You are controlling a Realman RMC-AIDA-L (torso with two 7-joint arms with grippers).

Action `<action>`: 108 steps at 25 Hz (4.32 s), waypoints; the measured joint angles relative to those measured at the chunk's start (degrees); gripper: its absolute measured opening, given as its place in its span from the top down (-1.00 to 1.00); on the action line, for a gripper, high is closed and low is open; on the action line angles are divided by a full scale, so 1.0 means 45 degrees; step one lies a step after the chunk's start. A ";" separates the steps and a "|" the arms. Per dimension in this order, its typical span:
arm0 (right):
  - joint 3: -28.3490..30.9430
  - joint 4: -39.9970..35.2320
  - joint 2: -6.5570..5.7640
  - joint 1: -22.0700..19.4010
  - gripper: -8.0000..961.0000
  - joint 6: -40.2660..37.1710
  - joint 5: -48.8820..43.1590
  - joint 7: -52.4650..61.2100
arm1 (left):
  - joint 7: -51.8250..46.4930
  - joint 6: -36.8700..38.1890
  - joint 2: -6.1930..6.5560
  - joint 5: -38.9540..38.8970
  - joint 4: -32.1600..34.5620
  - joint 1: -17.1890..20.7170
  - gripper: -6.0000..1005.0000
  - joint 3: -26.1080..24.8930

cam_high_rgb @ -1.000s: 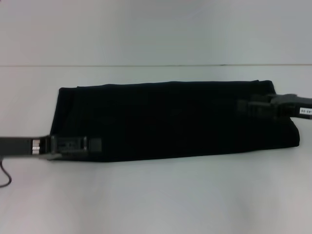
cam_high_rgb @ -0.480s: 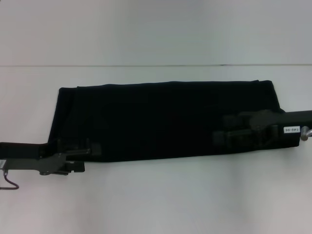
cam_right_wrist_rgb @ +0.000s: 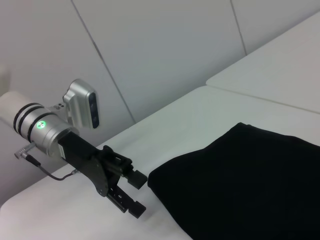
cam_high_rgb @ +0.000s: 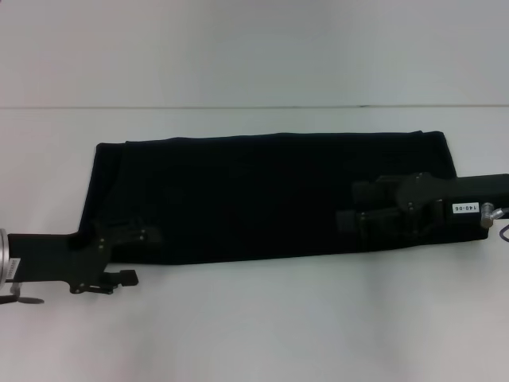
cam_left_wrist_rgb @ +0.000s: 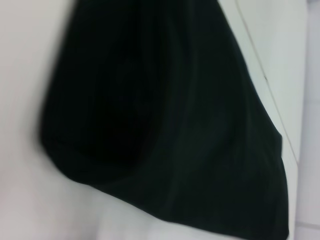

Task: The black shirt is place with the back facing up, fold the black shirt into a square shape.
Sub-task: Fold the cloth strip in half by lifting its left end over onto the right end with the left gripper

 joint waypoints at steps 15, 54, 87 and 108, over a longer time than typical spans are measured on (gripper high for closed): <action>0.0003 -0.0154 0.0011 0.0032 -0.91 0.0300 0.0122 -0.0164 | -0.1654 -0.1176 0.0162 0.0614 -0.0329 0.0046 -0.88 -0.0812; 0.0155 -0.0156 0.0088 -0.0099 -0.91 0.0490 0.0135 -0.0166 | -0.1510 -0.2762 0.0134 0.0625 -0.0350 0.0165 -0.88 -0.0808; 0.0332 -0.0205 0.0045 -0.0125 -0.91 0.0444 0.0134 -0.0218 | -0.0060 -0.3115 0.0183 0.0408 -0.0358 -0.0019 -0.48 -0.0799; 0.0355 -0.0292 0.0125 -0.0151 -0.91 0.0484 0.0134 -0.0486 | 0.0379 -0.3035 0.0112 0.0490 -0.0682 0.0133 0.88 -0.0757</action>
